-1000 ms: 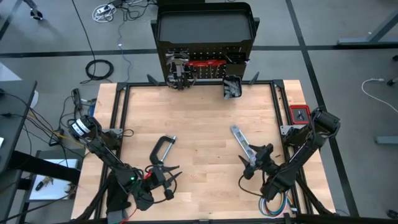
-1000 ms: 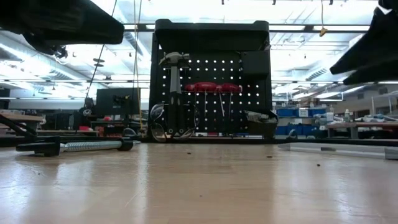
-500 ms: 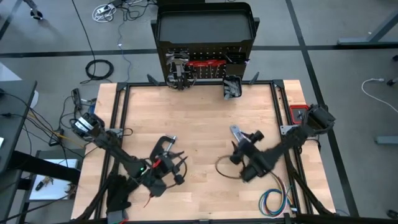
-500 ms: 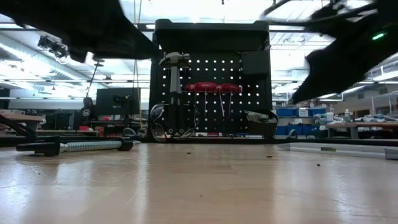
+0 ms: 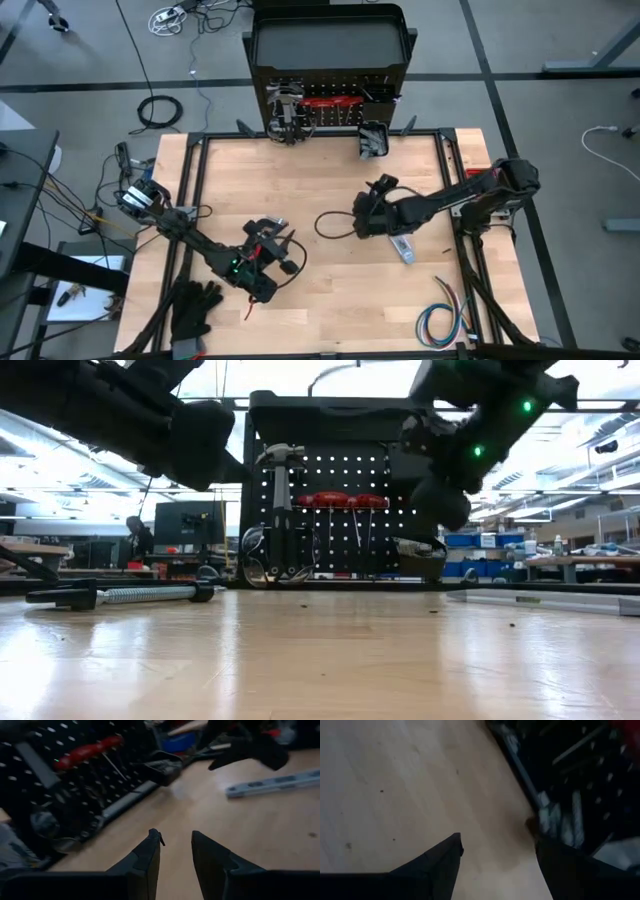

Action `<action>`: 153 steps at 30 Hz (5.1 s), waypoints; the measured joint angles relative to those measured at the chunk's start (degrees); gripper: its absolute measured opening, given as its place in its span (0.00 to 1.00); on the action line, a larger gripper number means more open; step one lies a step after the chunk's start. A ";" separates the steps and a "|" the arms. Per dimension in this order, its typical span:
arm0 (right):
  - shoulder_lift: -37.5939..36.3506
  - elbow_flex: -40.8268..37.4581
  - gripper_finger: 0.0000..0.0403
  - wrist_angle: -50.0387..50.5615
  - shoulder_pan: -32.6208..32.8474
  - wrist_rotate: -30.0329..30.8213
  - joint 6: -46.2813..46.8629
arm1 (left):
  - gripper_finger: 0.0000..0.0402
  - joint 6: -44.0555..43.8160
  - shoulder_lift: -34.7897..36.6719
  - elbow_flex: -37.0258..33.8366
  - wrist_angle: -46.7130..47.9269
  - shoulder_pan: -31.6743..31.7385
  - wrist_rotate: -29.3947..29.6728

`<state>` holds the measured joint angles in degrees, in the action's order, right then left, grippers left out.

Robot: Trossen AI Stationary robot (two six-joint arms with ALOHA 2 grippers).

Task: Hang tools onto peg board
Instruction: Put the screwdriver bits on the table

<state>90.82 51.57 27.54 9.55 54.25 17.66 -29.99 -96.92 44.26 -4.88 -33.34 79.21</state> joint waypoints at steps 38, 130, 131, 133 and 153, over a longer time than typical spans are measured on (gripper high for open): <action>-1.83 -11.39 0.52 -33.87 -30.81 -22.68 -37.37 | 0.27 7.49 0.11 -3.09 -1.84 17.14 -4.47; -16.05 -9.21 0.58 -8.64 -24.62 -27.20 -31.22 | 0.27 5.96 0.24 -3.13 -1.96 17.11 -5.56; -14.30 -8.60 0.58 -8.52 -25.88 -27.18 -32.58 | 0.27 5.96 0.24 -3.13 -1.97 17.11 -5.54; -11.02 -7.10 0.58 -8.53 -28.30 -27.15 -35.53 | 0.27 5.96 0.24 -3.11 -2.02 17.11 -5.58; -1.04 1.75 0.56 -12.65 -38.10 -28.11 -46.30 | 0.27 6.04 0.24 -3.09 -1.47 17.11 -5.88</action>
<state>89.78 53.32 14.89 -28.55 26.13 -28.63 -23.95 -96.68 41.17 -6.35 -16.23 73.32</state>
